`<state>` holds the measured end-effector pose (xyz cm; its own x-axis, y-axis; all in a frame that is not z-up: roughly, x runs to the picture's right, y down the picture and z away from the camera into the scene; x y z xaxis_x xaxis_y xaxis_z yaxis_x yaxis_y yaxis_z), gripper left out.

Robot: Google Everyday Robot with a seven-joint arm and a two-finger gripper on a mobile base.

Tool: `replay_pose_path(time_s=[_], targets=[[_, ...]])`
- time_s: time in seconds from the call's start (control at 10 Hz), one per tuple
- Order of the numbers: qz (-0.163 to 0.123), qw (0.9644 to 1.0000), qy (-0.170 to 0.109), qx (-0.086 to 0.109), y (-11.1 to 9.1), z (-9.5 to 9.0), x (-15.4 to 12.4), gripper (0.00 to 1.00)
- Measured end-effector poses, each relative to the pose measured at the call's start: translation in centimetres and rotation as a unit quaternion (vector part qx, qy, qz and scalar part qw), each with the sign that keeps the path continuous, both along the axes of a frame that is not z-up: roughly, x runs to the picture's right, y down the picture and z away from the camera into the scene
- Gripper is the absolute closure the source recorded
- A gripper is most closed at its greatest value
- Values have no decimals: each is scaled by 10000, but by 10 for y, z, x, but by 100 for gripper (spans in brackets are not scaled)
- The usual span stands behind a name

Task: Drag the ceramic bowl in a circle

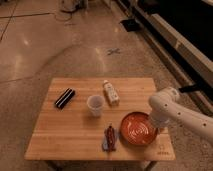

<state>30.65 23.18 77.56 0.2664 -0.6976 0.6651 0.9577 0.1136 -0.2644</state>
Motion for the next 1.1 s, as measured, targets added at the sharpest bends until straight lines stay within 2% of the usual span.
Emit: replay_pose_path(time_s=[0.2,0.3,0.5,0.8,0.9,1.1], targets=[[63,9992,397,14,-1,0,39,100],[65,9977,678,65,-8,6,61,100],[-7,9959,894,157,-23,22,72,100],[-180,9957,849,322,-58,59,46,100],[-259,9962,737,388,-71,69,28,100],[-401,9972,443,458,-83,78,-7,100]])
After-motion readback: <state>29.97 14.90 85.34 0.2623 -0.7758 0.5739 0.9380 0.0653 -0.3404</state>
